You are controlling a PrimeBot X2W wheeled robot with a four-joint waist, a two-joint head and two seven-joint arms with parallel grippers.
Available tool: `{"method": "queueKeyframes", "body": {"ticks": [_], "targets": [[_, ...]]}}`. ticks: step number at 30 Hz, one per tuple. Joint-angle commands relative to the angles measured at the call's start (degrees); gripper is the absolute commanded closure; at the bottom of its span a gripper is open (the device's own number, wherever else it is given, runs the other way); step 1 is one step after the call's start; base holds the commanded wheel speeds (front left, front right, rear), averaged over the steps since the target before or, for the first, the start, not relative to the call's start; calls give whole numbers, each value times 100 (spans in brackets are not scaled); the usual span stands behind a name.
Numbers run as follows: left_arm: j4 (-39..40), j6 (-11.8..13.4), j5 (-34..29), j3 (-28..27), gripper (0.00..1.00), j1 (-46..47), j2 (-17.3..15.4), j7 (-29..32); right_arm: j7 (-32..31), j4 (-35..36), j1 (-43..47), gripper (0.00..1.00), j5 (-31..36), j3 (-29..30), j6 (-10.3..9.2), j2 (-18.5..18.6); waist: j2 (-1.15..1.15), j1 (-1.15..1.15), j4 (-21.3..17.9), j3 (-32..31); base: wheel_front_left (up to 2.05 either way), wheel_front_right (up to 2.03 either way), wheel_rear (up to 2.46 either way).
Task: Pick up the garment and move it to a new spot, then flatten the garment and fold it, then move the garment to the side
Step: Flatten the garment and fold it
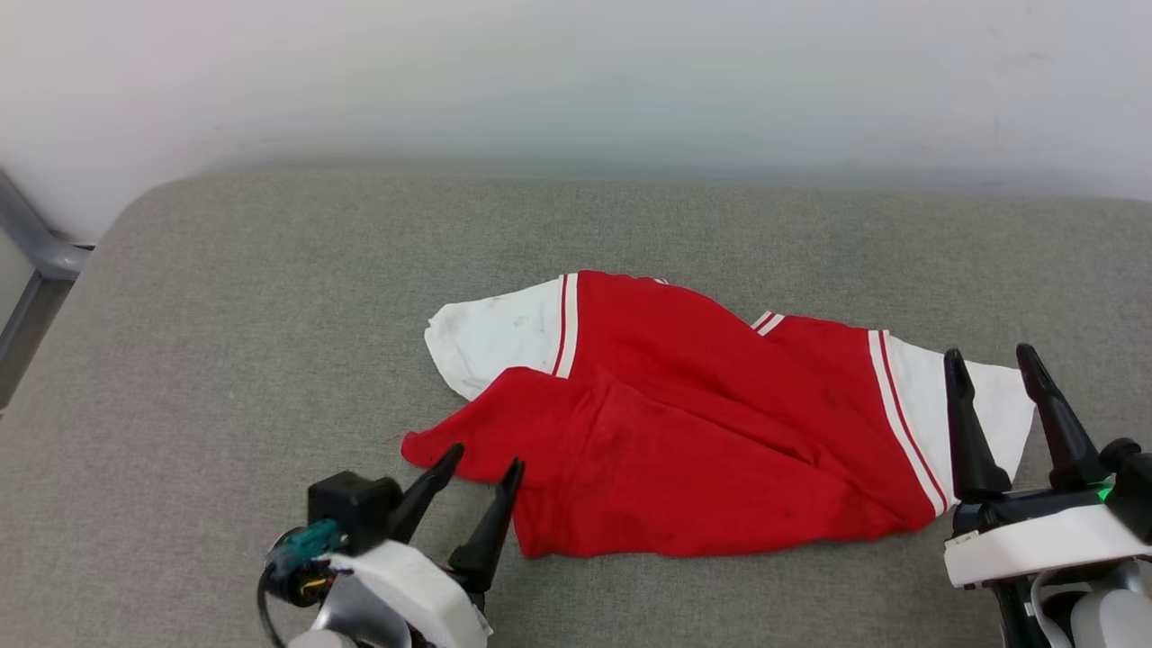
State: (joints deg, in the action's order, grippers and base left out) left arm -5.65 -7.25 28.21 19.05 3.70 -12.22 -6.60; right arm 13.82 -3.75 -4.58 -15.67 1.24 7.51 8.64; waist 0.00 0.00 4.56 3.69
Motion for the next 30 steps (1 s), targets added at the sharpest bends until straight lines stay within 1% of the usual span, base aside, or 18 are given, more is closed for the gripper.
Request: {"method": "queueKeyframes", "body": {"ticks": [1,6,8,10,13,16,21,22,23,26,30], "targets": [[0,-7,29,110,0,154,-88,376,-6,54,21,0,-10,19,-4,-14,0,0,-31,83,0,0,0],[113,7,250,510,0,545,-359,2136,-77,164,-54,0,84,13,-4,-23,0,0,-120,280,0,0,0],[165,44,328,592,0,669,-398,2646,-109,189,-86,0,132,-2,-4,-41,0,0,-173,381,0,0,0],[156,83,251,701,0,777,-510,3046,-108,198,-123,0,174,-23,-4,-49,0,0,-234,481,0,0,0],[51,136,258,809,0,898,-453,3343,-113,186,-158,0,218,-36,-4,-60,0,0,-315,618,0,0,0],[-188,172,150,879,0,1032,-441,3404,-102,186,-205,0,244,-22,-4,-63,0,0,-388,738,0,0,0],[-817,233,-171,1077,0,1190,-478,3383,-89,164,-240,0,278,7,-4,-54,0,0,-458,828,0,0,0],[-969,201,-177,1145,22,1177,-480,3442,-88,156,-239,0,284,4,-4,-49,0,0,-467,829,0,0,0],[-1081,173,-132,1209,100,1161,-456,3495,-88,149,-233,0,275,1,-4,-47,0,0,-474,825,0,0,0],[-1189,56,88,1416,100,1122,-345,3561,-91,105,-179,0,286,44,-4,-30,0,0,-472,749,0,0,0],[-855,-13,368,1765,100,1097,-230,3557,-74,31,-125,0,286,142,-4,-83,0,0,-449,544,0,0,0]]}}
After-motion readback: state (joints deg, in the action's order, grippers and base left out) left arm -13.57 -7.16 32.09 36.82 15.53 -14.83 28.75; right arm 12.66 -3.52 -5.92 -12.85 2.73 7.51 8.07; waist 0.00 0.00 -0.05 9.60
